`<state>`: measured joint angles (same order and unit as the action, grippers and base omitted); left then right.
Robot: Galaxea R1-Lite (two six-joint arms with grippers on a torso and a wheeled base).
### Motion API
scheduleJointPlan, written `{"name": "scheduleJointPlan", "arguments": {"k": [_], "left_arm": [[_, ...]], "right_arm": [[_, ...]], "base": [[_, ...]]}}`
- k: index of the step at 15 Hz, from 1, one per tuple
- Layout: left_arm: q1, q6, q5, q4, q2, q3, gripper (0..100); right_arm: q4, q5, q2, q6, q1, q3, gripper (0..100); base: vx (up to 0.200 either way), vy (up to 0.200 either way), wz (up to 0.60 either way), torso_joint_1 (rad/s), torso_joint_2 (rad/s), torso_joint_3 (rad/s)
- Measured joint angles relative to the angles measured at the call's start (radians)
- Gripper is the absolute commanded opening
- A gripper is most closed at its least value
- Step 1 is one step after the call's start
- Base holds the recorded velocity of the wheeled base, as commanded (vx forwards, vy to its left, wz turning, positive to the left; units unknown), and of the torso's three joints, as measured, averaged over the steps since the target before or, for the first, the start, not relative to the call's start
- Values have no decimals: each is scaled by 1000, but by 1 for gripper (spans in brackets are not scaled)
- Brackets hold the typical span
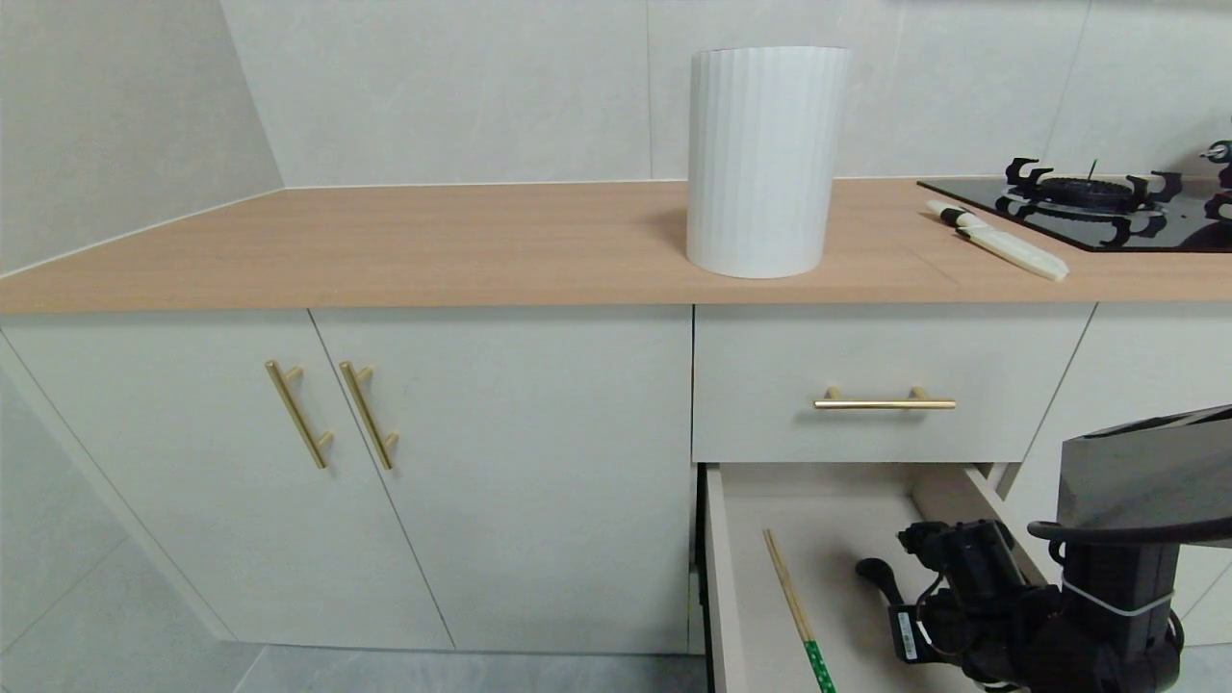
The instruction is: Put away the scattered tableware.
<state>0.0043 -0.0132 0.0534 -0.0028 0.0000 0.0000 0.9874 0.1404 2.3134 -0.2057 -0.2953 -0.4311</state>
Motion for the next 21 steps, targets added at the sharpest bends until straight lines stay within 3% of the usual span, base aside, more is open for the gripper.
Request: {"name": "scheduleJointPlan", "arguments": {"k": [12,16,21], "left_arm": [[0,0,0,0,0,0,100],[0,0,0,0,0,0,100],[0,0,0,0,0,0,100]], "right_arm": [[0,11,-12,2,0,8,100],[-21,32,-138,5,0,32,100],[-291,27,-432,7,-20,20,100]], "base": [[0,0,0,0,0,0],[0,0,0,0,0,0],[0,0,0,0,0,0]]}}
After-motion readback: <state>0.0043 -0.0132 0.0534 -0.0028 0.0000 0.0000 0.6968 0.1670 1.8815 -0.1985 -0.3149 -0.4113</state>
